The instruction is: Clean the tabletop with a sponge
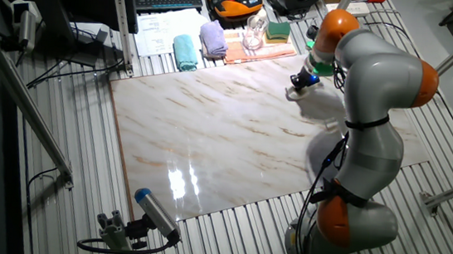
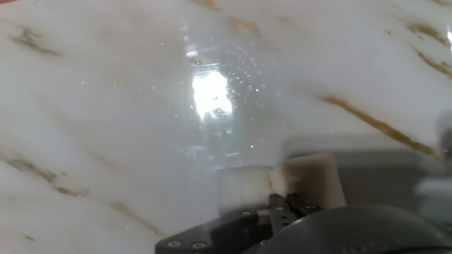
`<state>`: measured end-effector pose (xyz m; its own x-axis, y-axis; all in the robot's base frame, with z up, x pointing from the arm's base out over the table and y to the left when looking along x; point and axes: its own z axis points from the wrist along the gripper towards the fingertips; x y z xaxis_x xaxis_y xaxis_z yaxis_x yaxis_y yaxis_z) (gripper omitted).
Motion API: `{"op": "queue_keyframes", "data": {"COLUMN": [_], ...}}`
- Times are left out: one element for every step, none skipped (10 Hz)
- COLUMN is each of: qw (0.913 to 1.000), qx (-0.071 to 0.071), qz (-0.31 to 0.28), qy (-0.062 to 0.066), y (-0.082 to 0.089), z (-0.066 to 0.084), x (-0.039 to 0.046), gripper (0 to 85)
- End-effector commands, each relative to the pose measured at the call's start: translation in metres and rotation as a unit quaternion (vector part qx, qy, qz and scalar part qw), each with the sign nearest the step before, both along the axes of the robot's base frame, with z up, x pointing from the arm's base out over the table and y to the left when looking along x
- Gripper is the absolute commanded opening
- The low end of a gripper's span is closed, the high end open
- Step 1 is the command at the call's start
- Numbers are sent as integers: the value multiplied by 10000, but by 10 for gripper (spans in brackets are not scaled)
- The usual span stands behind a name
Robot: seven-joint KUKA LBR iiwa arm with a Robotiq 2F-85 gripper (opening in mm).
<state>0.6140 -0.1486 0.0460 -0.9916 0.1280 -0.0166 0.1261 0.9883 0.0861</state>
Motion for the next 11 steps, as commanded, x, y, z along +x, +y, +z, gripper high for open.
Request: {"op": "queue_keyframes", "data": {"qw": [10000, 9996, 9990, 9972, 9950, 9925, 9902, 9887, 9873, 9856, 9839], "qx": [14, -190, -288, -463, -631, -853, -958, -970, -1006, -1048, -1066], "qz": [54, 179, 314, 568, 758, 852, 979, 1103, 1169, 1242, 1352], "qy": [-72, -111, -103, -125, -158, -201, -258, -307, -383, -457, -487], "y": [-50, -98, -147, -223, -266, -296, -330, -348, -364, -399, -456], "z": [37, 82, 115, 147, 157, 167, 174, 164, 136, 115, 92], "x": [24, 81, 110, 89, 81, 86, 101, 121, 131, 138, 167], "gripper": [0, 0, 0, 0, 0, 0, 0, 0, 0, 0, 0]}}
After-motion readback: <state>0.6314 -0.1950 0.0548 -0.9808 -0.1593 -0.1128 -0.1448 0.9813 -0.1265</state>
